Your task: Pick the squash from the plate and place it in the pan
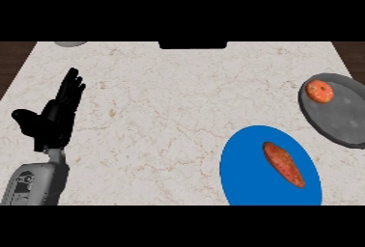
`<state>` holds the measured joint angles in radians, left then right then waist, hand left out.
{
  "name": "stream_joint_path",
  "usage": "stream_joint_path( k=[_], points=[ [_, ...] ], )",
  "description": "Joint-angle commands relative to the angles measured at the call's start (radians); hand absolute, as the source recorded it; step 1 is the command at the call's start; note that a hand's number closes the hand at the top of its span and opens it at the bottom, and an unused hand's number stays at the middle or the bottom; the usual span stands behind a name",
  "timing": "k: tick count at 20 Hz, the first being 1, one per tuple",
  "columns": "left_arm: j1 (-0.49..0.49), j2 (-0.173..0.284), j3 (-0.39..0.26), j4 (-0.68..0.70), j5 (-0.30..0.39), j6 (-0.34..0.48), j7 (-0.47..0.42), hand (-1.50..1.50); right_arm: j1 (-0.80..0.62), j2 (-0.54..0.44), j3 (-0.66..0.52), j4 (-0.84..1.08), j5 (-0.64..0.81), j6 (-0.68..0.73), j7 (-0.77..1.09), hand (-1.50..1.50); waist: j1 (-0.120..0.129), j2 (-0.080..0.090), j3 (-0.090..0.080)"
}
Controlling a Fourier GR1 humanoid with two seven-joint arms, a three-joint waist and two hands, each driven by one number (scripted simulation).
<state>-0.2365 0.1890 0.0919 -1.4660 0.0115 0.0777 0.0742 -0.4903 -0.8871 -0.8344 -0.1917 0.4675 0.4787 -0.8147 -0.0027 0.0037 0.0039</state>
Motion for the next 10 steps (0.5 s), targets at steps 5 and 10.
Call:
stream_joint_path(
  k=[5,10],
  points=[
    [0.049,0.006,0.007,-0.018,-0.008,0.0,-0.024,0.0,0.155,-0.099,-0.011,-0.039,-0.072,0.307,-0.185,-1.5,-0.016,-0.007,-0.001],
    [0.043,0.018,0.014,-0.027,0.009,-0.017,0.017,0.0,0.235,-0.079,0.032,-0.093,-0.084,0.305,-0.198,-1.5,-0.017,-0.008,-0.001]
  ],
)
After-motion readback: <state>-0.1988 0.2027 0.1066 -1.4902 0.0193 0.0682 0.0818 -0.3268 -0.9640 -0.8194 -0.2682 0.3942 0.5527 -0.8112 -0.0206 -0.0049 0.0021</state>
